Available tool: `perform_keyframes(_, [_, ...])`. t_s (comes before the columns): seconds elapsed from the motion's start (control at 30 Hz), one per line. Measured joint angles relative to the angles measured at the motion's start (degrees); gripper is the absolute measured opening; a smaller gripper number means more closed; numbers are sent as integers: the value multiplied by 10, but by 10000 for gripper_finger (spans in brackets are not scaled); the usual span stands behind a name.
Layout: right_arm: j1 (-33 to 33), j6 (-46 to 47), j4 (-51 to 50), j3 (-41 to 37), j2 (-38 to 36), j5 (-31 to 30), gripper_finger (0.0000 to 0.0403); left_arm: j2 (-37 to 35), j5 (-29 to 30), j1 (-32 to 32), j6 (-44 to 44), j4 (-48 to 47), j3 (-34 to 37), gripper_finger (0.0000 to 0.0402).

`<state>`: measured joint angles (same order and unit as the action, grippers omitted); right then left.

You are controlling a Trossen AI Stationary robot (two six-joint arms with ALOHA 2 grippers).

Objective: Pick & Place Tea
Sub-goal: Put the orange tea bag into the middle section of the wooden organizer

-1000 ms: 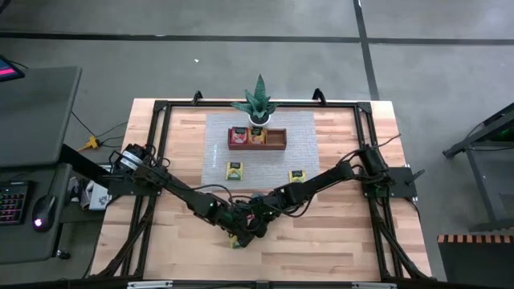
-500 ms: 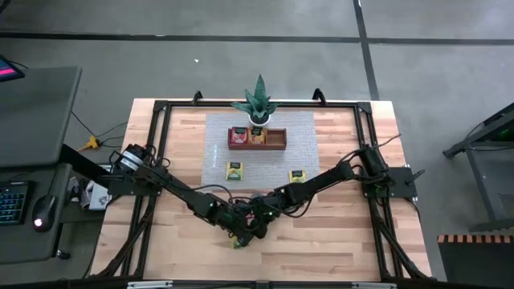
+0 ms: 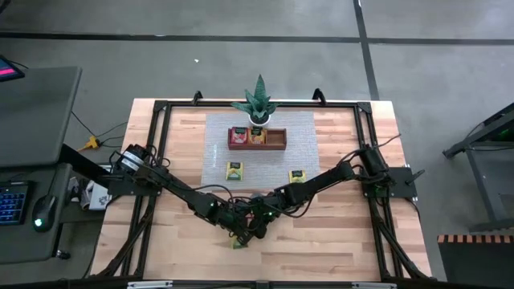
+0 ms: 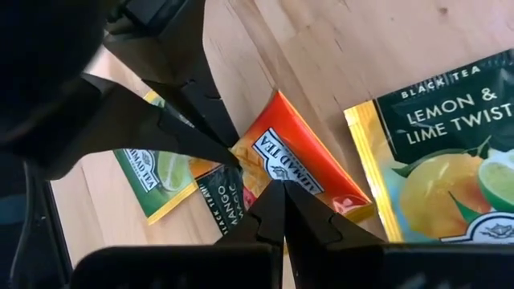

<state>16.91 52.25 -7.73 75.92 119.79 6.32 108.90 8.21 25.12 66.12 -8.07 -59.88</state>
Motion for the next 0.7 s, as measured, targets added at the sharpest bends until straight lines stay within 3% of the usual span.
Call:
perform_keyframes(0.37, [0, 13, -13, 1, -10, 0, 0, 0, -3, -1, -33, -16, -1, 0])
perform_keyframes(0.7, [1, -4, -119, 3, -94, -49, 0, -28, -1, -7, -106, -40, 1, 0])
